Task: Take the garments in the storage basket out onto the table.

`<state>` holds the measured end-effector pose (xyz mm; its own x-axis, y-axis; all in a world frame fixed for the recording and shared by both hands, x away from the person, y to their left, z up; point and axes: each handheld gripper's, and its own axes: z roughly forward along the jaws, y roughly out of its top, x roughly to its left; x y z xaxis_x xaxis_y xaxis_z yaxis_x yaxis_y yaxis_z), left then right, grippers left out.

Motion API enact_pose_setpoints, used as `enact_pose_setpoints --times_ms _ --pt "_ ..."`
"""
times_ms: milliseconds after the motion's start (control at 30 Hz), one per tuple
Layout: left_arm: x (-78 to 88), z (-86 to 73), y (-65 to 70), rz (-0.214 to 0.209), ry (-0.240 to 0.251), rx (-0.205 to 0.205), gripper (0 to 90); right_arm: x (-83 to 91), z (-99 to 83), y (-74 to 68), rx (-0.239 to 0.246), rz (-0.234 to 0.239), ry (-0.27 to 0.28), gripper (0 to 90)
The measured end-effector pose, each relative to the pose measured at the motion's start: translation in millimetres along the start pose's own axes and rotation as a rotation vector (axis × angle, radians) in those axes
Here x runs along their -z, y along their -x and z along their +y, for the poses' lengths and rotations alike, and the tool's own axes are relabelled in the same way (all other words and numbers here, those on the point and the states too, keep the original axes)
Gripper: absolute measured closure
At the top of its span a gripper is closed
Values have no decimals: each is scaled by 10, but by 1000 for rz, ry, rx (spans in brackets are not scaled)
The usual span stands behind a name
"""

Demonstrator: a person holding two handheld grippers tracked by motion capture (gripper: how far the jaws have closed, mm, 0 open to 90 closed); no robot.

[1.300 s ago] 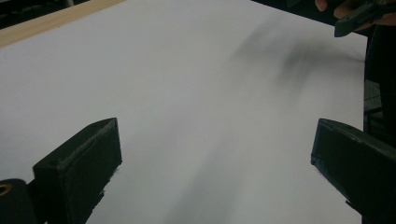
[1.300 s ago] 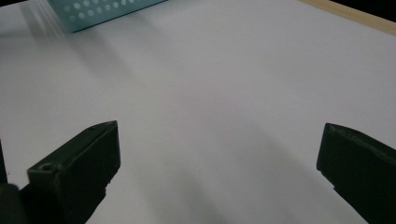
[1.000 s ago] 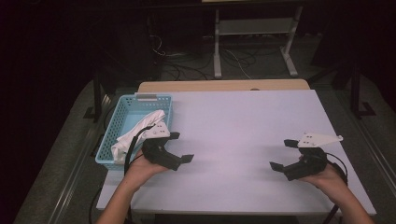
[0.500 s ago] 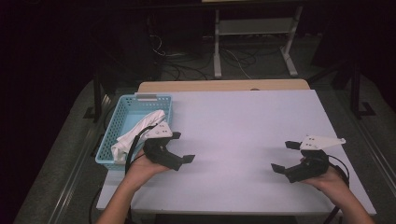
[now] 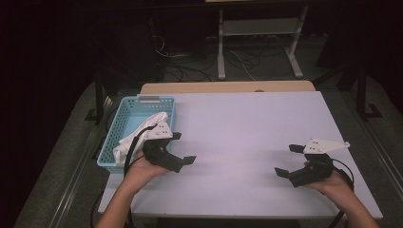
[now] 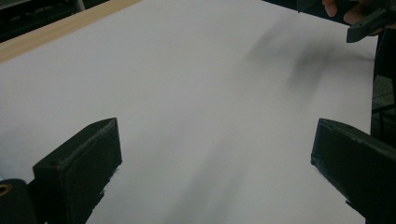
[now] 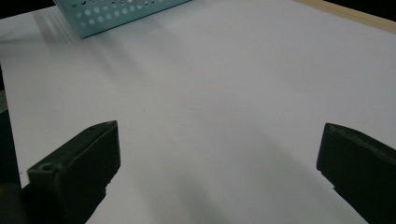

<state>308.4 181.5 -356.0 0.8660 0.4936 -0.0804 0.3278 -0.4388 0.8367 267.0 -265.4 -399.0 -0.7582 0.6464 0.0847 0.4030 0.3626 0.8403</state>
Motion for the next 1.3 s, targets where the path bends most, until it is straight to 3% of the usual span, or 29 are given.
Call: enact_pose_setpoints --times_ms 333,1300 --pt "-26 20 -21 -2 -16 3 11 -13 -6 -5 5 6 -1 0" --pt "153 91 -203 36 -11 21 11 -48 -22 -8 1 16 17 0"
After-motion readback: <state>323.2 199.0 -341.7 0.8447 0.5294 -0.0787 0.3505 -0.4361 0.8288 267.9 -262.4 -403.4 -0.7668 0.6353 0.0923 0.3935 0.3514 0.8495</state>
